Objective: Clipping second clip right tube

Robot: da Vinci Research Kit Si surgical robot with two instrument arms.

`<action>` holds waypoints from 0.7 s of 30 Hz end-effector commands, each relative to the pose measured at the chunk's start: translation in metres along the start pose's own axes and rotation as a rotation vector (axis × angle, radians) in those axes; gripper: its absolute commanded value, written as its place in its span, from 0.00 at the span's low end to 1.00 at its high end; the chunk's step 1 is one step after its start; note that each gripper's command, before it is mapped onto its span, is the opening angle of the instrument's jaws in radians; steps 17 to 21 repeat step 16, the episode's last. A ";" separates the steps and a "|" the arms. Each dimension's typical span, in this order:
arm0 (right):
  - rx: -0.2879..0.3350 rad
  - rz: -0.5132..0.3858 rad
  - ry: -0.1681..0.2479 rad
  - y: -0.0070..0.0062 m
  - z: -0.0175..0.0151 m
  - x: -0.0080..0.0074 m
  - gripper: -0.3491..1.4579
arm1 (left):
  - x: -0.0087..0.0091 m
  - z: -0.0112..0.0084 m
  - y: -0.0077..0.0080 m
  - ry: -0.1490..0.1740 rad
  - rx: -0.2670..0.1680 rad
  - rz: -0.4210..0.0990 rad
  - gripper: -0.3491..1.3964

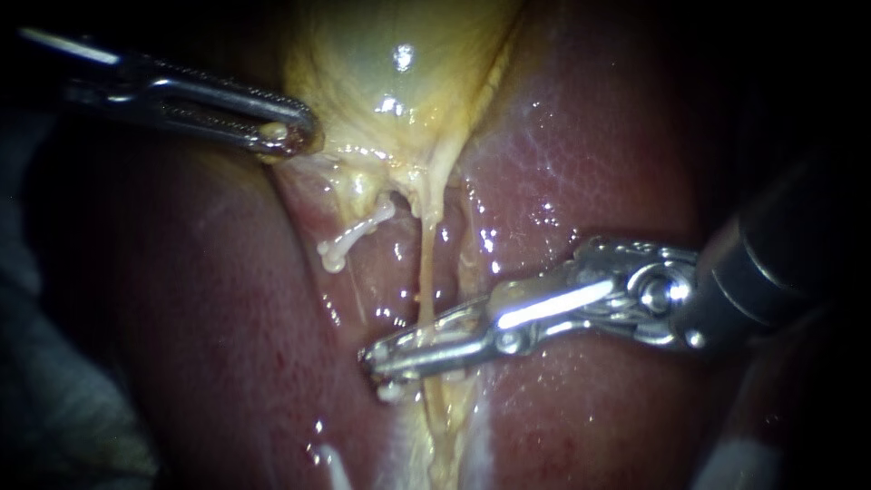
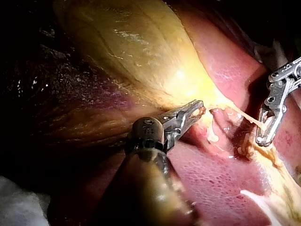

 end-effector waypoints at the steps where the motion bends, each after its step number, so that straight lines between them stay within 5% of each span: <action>1: 0.001 0.008 0.000 0.0000 0.0000 0.0000 0.00 | 0.0000 0.0000 0.0000 0.000 0.000 0.000 0.00; 21: 0.002 0.008 -0.001 0.0000 0.0000 0.0000 0.00 | 0.0000 0.0000 -0.0001 0.000 0.000 0.000 0.00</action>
